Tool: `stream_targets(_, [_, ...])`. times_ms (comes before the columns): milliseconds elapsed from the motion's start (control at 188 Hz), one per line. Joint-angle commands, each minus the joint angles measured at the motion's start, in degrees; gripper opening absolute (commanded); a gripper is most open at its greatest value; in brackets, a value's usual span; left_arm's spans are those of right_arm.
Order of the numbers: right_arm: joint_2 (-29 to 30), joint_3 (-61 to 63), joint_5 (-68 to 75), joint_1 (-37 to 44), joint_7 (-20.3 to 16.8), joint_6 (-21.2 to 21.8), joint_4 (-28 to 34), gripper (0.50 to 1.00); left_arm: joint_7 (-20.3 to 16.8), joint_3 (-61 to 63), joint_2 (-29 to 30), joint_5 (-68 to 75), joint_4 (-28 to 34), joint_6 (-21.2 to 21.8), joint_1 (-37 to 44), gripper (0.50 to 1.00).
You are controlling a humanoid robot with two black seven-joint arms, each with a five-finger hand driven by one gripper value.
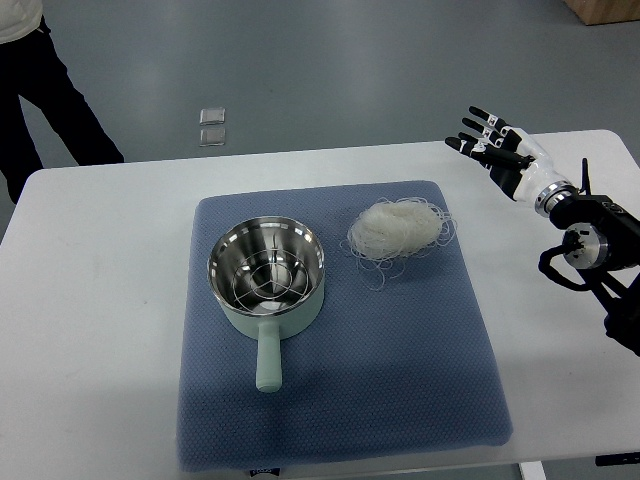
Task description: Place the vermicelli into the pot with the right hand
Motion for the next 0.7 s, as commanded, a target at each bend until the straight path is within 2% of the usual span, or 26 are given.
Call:
stream_targets(0, [-0.32,-0.17,-0.14,0.02,0.0,0.23,0.0,0.921,0.0,0.0,0.0,0.0,-0.01,-0.05,0.0,1.0])
stream_targets(165, [-1.02,-0.96,-2.68,0.19,0.0,0.84,0.17,0.921,0.0,0.0,0.0,0.0,-0.01,-0.05,0.0,1.0])
stream_targets(325, [-2.96,-3.68,-16.57,1.69,0.35,3.3,0.52,0.924,0.0,0.0,0.0,0.0,0.08,-0.05,0.0,1.0])
stream_targets(496, [-6.12,-12.83,-29.32,6.26,2.72,3.57,0.88,0.921,0.0,0.0,0.0,0.0,-0.01,0.04,0.0,1.0])
stream_targets(693, [-8.32,-28.2,-39.33,15.83,4.66,3.57,1.05,0.924,0.0,0.0,0.0,0.0,0.08,-0.05,0.0,1.0])
